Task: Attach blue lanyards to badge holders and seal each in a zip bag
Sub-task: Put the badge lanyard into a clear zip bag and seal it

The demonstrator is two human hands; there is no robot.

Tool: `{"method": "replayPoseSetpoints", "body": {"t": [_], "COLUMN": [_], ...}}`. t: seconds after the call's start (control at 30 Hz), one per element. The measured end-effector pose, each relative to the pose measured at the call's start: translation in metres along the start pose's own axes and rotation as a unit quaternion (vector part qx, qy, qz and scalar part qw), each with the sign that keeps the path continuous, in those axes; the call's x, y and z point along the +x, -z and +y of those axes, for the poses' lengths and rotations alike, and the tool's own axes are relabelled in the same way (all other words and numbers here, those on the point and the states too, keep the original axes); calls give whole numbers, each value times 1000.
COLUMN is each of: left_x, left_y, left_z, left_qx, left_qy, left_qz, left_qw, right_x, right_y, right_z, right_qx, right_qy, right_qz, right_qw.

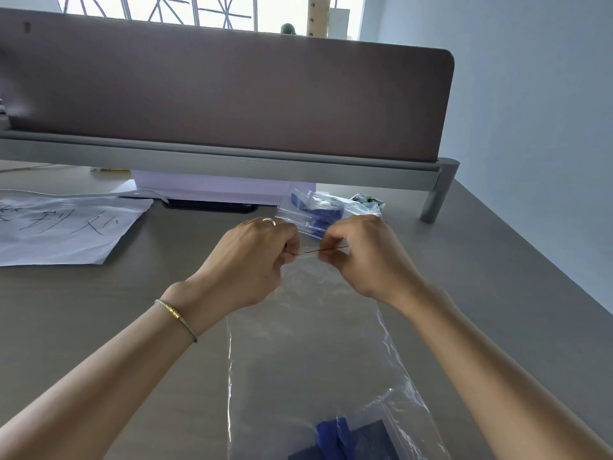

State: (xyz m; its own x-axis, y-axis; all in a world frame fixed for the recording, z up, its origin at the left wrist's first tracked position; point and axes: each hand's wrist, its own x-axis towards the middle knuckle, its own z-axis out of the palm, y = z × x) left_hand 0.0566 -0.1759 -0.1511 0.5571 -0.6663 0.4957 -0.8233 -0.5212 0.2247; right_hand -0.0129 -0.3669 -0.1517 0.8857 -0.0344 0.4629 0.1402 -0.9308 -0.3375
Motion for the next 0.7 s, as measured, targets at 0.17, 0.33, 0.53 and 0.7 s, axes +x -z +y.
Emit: {"method": "replayPoseSetpoints", "body": {"t": [0.17, 0.33, 0.53, 0.7], "left_x": [2, 2, 3, 2], "left_y": [2, -1, 0, 1], "left_z": [-7, -8, -12, -17], "left_qx": [-14, -12, -16, -12], "left_qy": [18, 24, 39, 50], "left_qz": [-3, -15, -12, -16], "left_qw": [1000, 1000, 999, 999], "right_x": [1, 1, 0, 0], "right_y": [4, 2, 6, 9], "right_z": [11, 12, 16, 18], "right_qx": [32, 16, 28, 44], "right_qy": [-36, -43, -58, -67], "right_qz": [8, 0, 16, 19], "right_qw": [999, 999, 998, 997]}}
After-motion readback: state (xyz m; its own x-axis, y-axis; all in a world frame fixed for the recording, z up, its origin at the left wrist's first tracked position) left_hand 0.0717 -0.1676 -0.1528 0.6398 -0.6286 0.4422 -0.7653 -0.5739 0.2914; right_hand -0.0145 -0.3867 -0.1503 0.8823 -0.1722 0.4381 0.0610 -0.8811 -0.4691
